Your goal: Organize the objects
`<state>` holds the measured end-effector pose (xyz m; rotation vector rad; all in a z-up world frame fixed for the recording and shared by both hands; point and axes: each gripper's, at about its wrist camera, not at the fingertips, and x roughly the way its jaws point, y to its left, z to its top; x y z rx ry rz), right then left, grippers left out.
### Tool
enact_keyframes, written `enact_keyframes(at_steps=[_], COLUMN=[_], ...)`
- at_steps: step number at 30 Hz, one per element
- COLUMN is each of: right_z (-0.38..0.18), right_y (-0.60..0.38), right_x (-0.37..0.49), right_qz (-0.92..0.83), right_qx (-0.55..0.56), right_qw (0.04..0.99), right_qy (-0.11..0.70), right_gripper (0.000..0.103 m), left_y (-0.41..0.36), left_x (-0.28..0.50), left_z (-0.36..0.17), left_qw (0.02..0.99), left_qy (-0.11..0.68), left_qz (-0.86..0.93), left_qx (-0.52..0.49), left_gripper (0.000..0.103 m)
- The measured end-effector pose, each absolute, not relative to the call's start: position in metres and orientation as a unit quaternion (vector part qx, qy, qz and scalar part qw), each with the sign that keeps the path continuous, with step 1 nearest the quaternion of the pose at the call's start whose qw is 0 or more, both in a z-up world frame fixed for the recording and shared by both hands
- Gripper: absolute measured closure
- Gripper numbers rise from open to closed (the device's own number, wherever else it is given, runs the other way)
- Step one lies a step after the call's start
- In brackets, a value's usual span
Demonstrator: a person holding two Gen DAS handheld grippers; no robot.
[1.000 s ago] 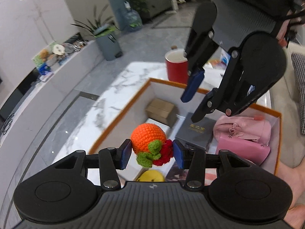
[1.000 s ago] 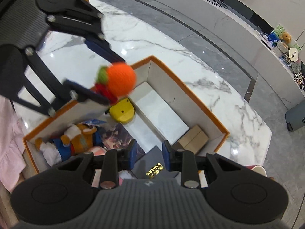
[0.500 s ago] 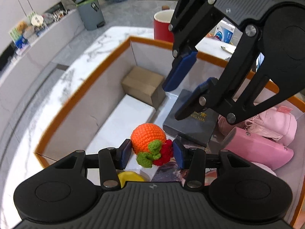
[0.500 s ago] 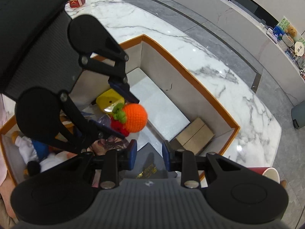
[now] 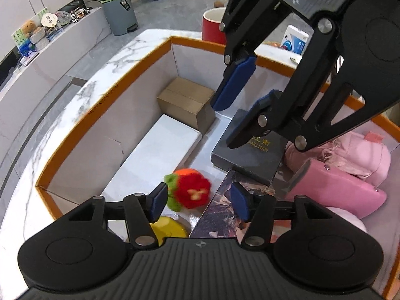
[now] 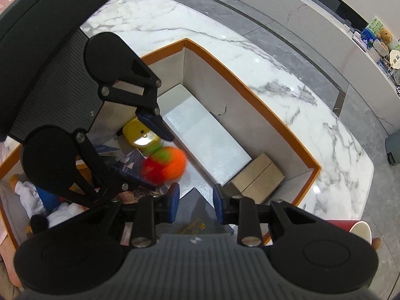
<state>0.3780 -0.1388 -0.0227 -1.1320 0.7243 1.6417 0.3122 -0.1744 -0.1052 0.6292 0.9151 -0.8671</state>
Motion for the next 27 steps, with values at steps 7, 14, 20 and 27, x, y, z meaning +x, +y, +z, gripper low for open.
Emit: enact_keyframes(at_steps=[7,14,20,27], right_z=[-0.003,0.039,0.085,0.129], right_y=[-0.15,-0.178,-0.214,-0.279], right_x=[0.37,0.355,0.335,0.309], right_qz=[0.673,0.686,0.688,0.683], right_qx=[-0.466,-0.437,-0.381,-0.285], right_qw=[0.501,0.533,0.586,0.652], right_qy=[0.279,0.232,0.194,0.166], right_gripper=[0.07,0.059,0.053,0.034], left_y=[-0.155,-0.131,-0.101,-0.073], left_x=[0.291,0.26,0.219,0.159], left_z=[-0.079,-0.032,0.013,0.056], left_qw=[0.783,0.826,0.873,0.921], left_qy=[0.402,0.363,0.311,0.244], left_qz=[-0.389,-0.359,-0.323,-0.271], left_qx=[0.273,0.238,0.195,0.136], left_gripper=[0.032,0.032,0.029,0.023])
